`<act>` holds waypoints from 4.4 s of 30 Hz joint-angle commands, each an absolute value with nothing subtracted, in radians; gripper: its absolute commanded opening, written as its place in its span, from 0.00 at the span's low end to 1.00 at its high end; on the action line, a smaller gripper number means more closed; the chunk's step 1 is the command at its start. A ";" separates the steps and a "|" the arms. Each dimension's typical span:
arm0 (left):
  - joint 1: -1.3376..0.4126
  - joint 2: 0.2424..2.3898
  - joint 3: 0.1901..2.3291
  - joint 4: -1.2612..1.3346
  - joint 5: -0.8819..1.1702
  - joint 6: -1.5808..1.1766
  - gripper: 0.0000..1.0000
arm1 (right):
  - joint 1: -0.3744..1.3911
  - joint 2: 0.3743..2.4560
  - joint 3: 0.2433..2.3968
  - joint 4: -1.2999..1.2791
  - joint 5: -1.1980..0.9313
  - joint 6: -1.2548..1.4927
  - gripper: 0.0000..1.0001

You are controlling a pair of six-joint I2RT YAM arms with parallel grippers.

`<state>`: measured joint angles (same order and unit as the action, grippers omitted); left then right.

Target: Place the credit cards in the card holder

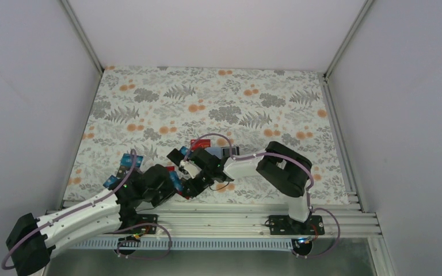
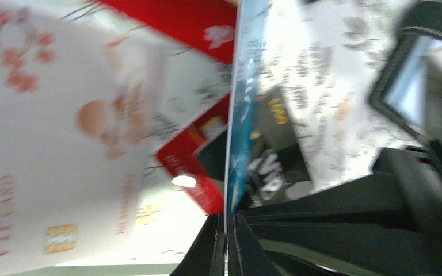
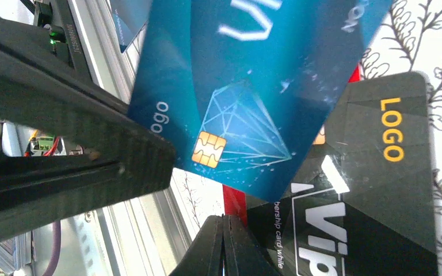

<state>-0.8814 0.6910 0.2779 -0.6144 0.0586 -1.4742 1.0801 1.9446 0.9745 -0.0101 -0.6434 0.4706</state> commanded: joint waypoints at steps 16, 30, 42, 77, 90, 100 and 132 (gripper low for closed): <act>-0.880 0.733 0.362 -0.601 -0.082 -1.404 0.02 | 1.066 1.842 0.900 -0.065 -0.510 0.473 0.04; -0.881 0.765 0.645 -0.626 -0.261 -1.144 0.02 | 0.832 1.432 0.932 -0.248 -0.533 0.427 0.24; -0.875 0.893 0.715 -0.271 -0.227 -0.913 0.02 | 0.410 1.319 0.794 -0.103 -0.926 0.529 0.46; -0.787 1.187 0.795 0.293 0.459 -0.766 0.02 | 0.280 1.244 0.889 0.122 -1.160 0.653 0.43; -0.787 1.190 0.783 0.305 0.475 -0.770 0.02 | 0.279 1.233 0.893 0.159 -1.192 0.705 0.15; -0.792 1.202 0.742 0.303 0.454 -0.782 0.04 | 0.281 1.216 0.836 0.092 -1.172 0.677 0.04; -0.791 1.314 0.659 0.031 0.143 -0.679 0.43 | 0.279 1.333 0.660 -0.159 -0.875 0.508 0.04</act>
